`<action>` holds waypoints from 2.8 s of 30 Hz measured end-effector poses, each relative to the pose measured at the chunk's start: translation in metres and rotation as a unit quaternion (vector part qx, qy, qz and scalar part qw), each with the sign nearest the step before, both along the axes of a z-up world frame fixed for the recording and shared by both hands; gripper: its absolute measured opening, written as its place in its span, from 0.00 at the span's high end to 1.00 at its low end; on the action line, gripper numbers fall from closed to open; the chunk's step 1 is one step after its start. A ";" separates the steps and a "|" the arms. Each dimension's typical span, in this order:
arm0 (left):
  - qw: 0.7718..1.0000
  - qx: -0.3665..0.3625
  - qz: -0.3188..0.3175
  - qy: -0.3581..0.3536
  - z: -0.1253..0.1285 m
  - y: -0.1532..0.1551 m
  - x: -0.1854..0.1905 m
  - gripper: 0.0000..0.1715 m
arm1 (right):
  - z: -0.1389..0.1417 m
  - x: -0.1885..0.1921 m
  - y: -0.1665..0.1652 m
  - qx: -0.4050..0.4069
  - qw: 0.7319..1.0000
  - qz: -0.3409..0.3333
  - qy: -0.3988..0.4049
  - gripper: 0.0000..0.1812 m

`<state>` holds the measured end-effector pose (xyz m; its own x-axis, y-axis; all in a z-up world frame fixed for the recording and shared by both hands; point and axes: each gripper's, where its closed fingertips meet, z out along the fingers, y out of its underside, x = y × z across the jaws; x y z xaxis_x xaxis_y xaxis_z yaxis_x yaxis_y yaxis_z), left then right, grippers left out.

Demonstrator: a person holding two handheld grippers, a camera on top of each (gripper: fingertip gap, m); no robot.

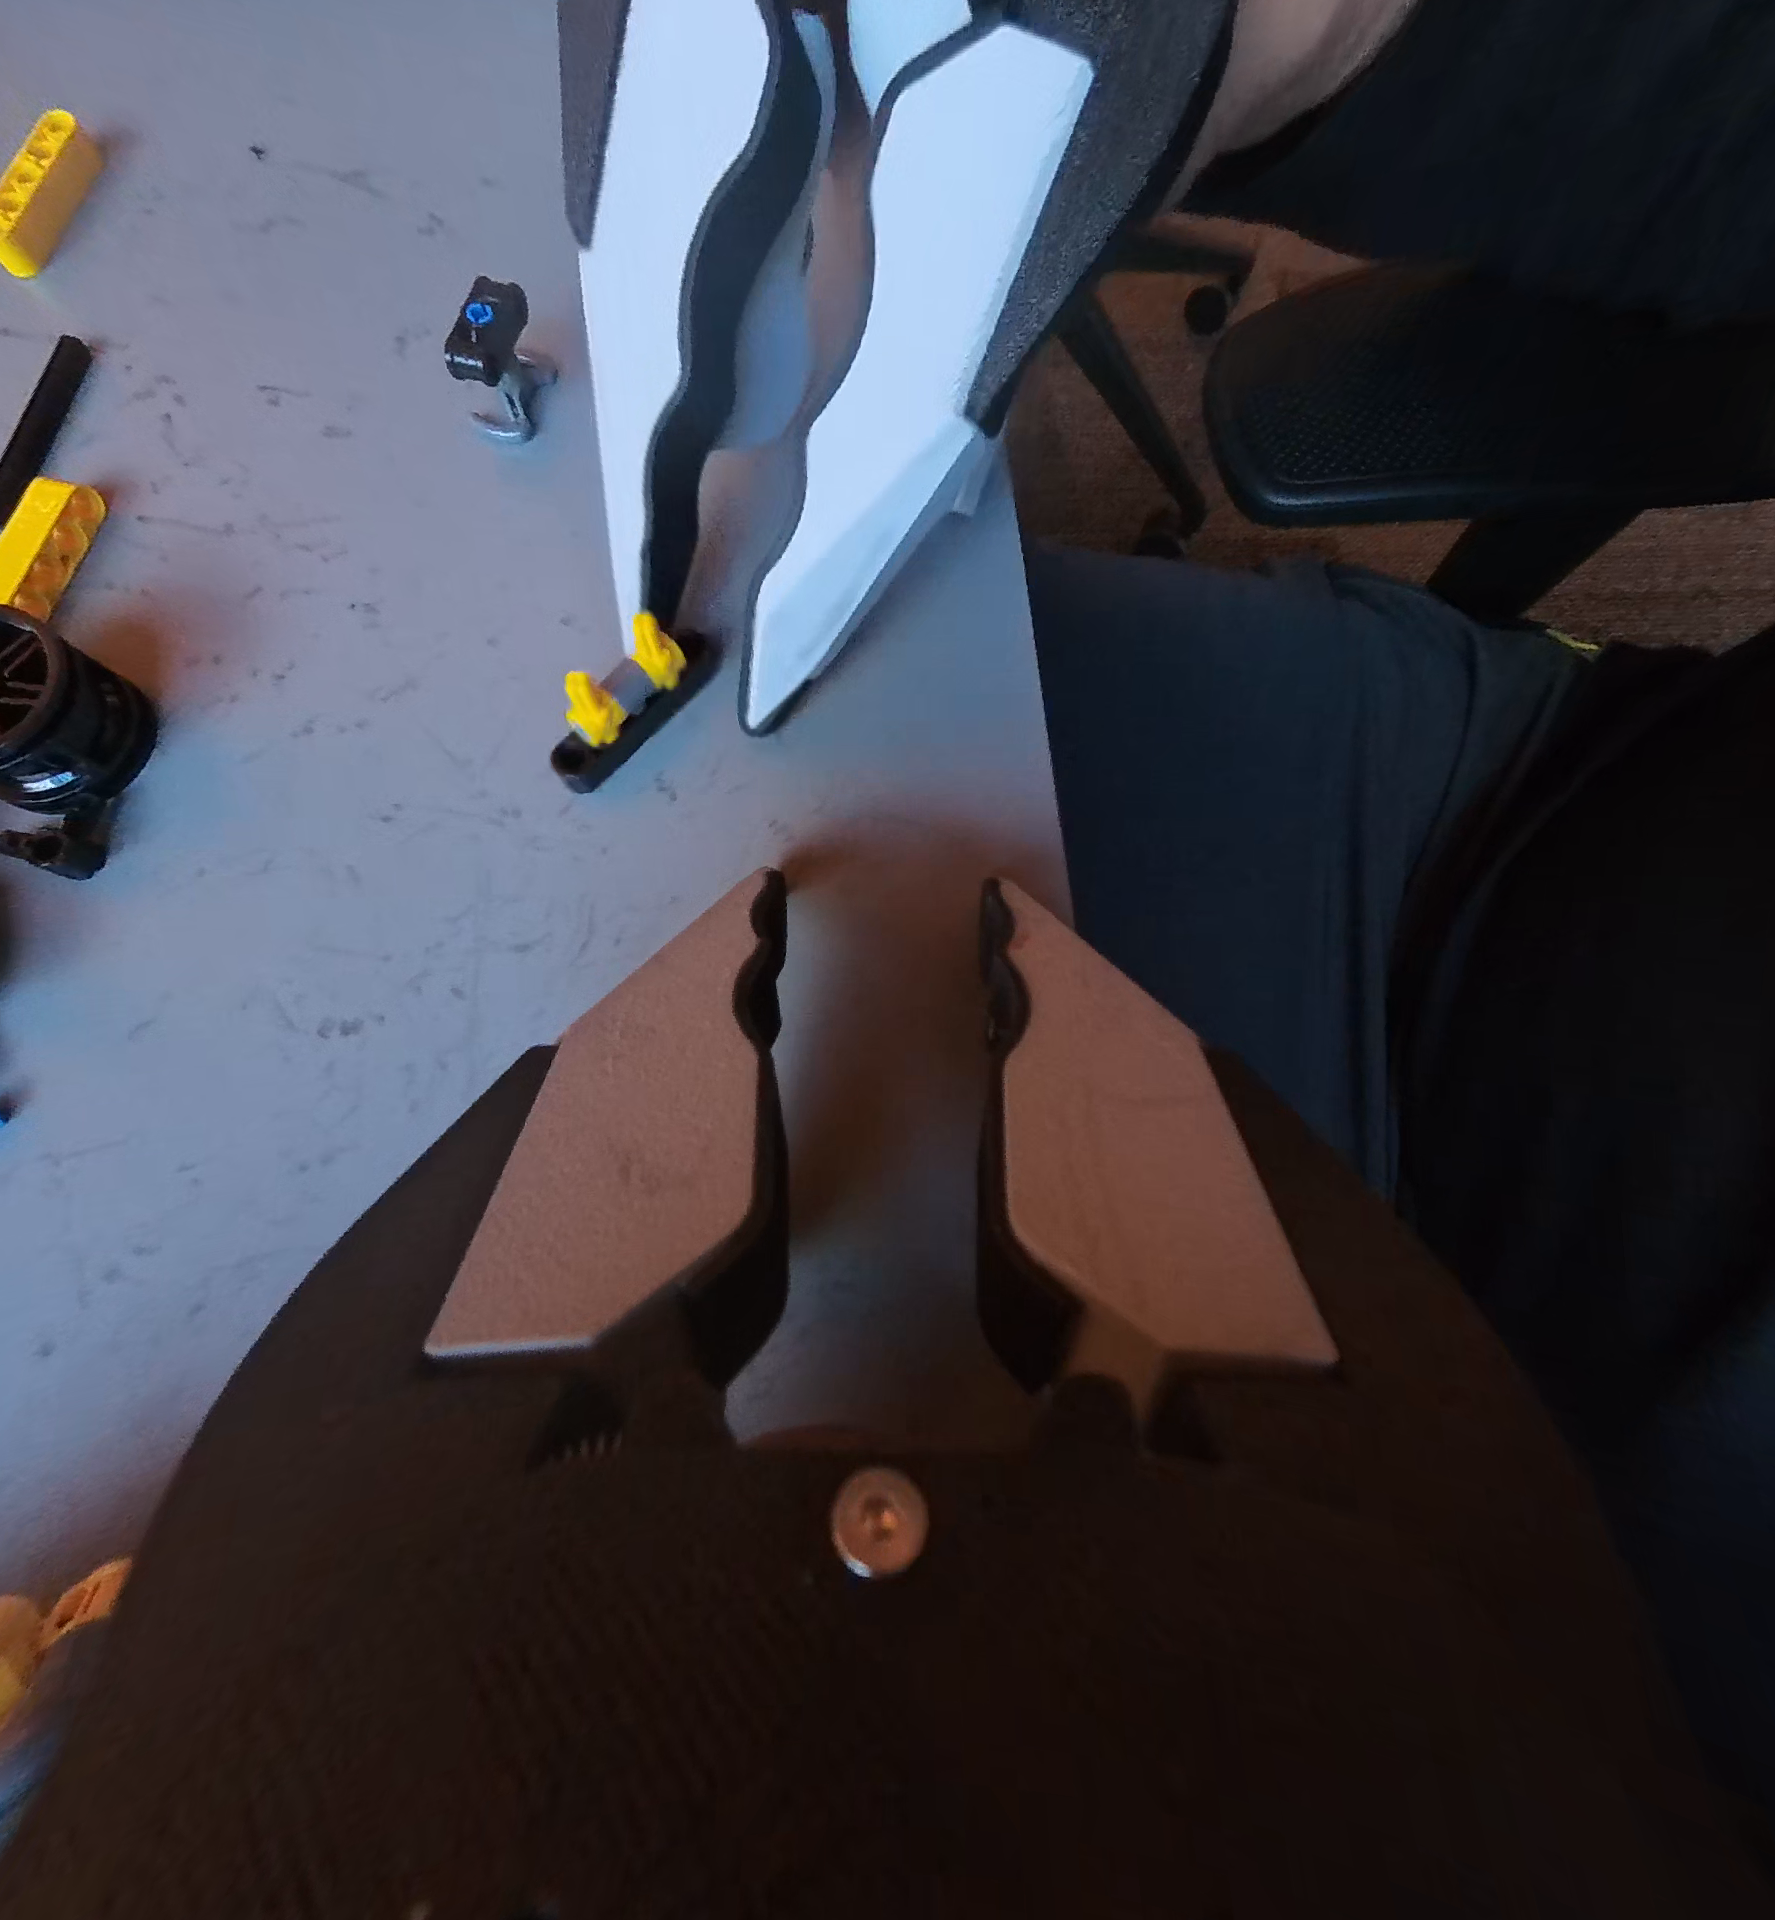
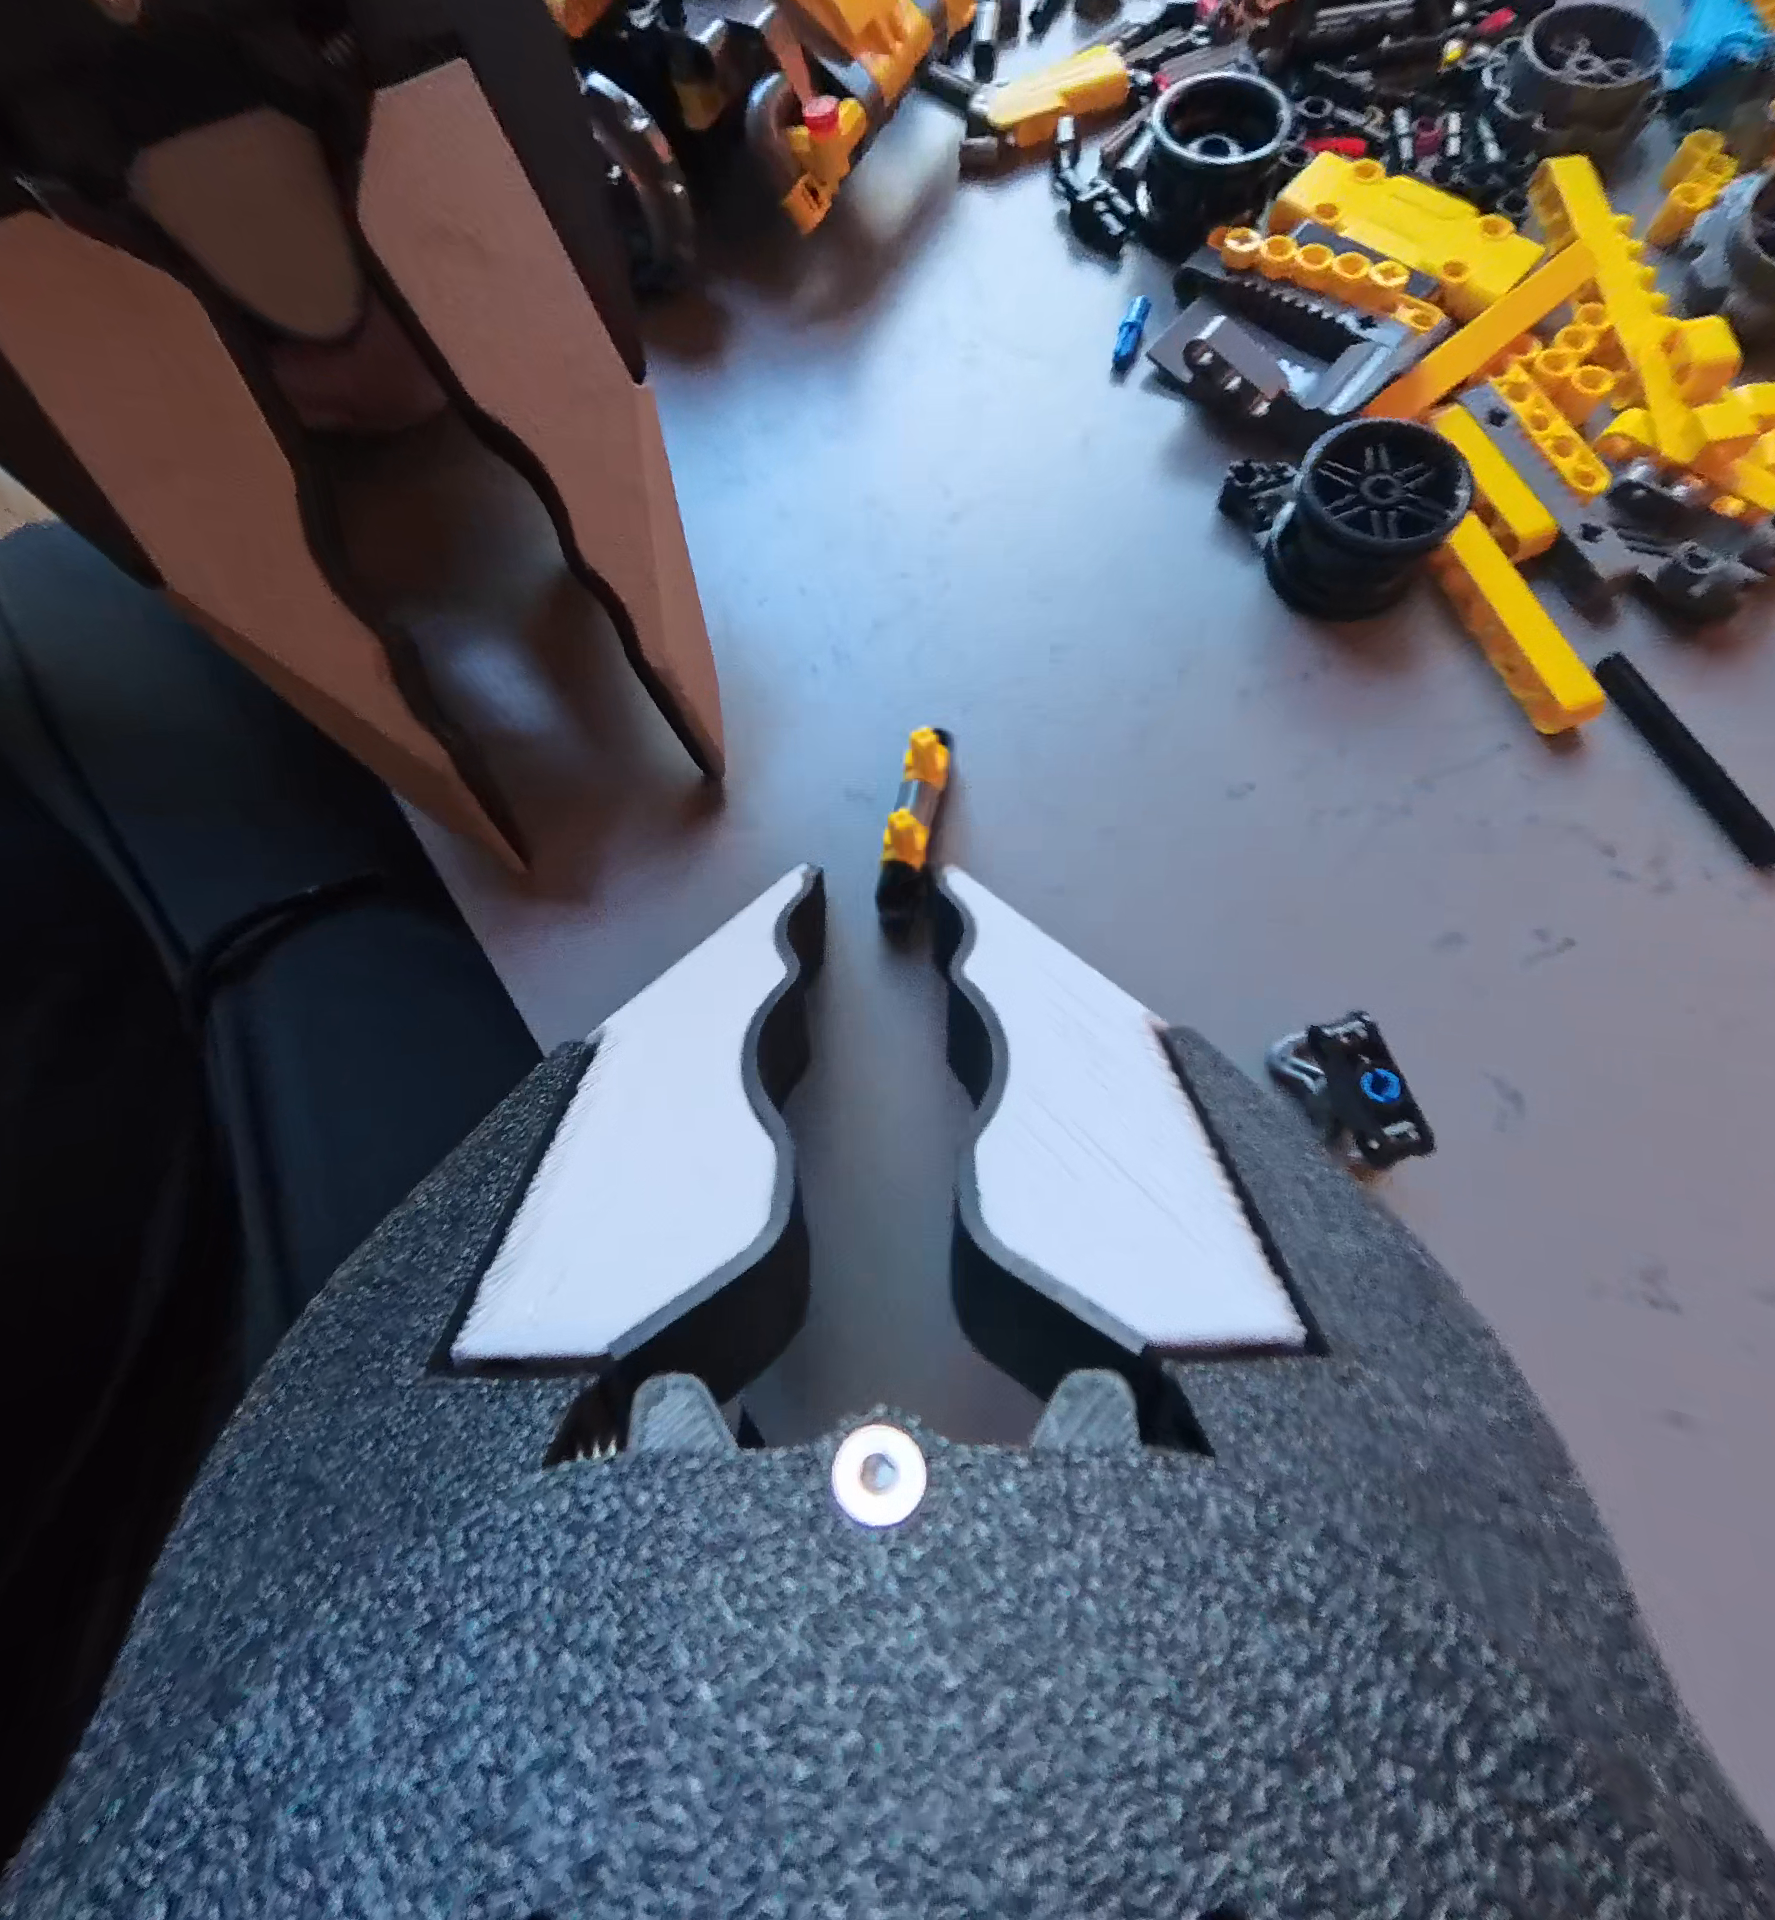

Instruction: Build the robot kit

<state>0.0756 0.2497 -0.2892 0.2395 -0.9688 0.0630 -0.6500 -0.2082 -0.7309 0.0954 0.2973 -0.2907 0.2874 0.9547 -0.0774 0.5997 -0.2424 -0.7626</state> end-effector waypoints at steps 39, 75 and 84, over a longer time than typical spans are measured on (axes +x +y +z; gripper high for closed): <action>1.000 0.005 -0.002 0.002 -0.001 0.000 0.000 0.80 | 0.035 0.066 0.052 0.081 0.993 -0.090 0.014 0.90; 0.985 -0.006 0.097 -0.142 0.044 0.028 -0.011 0.89 | 0.074 -0.022 -0.005 0.511 0.850 0.092 -0.093 0.96; 0.982 -0.057 0.049 -0.171 0.059 0.014 -0.009 0.79 | 0.069 -0.042 -0.031 0.558 0.814 0.130 -0.091 0.96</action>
